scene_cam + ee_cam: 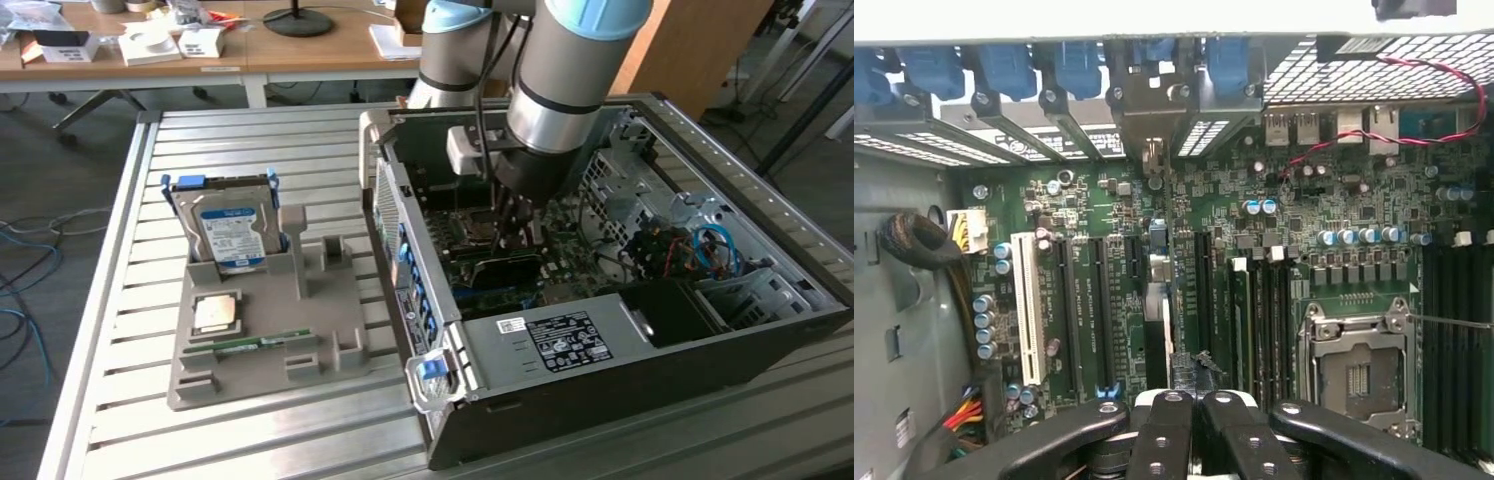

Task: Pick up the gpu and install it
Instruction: 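Press down on the gpu until it lock into place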

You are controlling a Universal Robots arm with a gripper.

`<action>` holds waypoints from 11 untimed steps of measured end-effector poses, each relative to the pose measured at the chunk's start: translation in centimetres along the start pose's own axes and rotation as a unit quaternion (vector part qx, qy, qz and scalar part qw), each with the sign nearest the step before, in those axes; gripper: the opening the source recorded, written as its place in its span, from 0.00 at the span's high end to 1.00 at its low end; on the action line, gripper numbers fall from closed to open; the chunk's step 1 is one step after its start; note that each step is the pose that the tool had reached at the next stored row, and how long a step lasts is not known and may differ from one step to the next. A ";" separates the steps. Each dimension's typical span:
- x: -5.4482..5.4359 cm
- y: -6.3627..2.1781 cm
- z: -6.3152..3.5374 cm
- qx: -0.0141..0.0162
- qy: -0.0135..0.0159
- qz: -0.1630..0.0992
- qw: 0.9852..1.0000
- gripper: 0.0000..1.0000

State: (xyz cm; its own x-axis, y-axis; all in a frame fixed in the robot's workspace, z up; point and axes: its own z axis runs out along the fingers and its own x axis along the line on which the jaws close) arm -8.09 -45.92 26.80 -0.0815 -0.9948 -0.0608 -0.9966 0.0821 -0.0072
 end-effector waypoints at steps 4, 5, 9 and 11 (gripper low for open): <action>0.0 0.00 0.05 0.000 0.000 0.000 1.000 0.89; 0.0 0.00 0.11 0.000 0.000 0.000 1.000 0.89; 0.0 0.00 0.18 0.000 0.000 -0.002 1.000 0.89; 0.0 0.00 0.26 0.000 0.000 -0.002 1.000 0.89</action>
State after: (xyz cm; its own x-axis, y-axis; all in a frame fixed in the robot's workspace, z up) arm -8.08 -45.93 26.54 -0.0784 -0.9951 -0.0609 -0.9968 0.0790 -0.0072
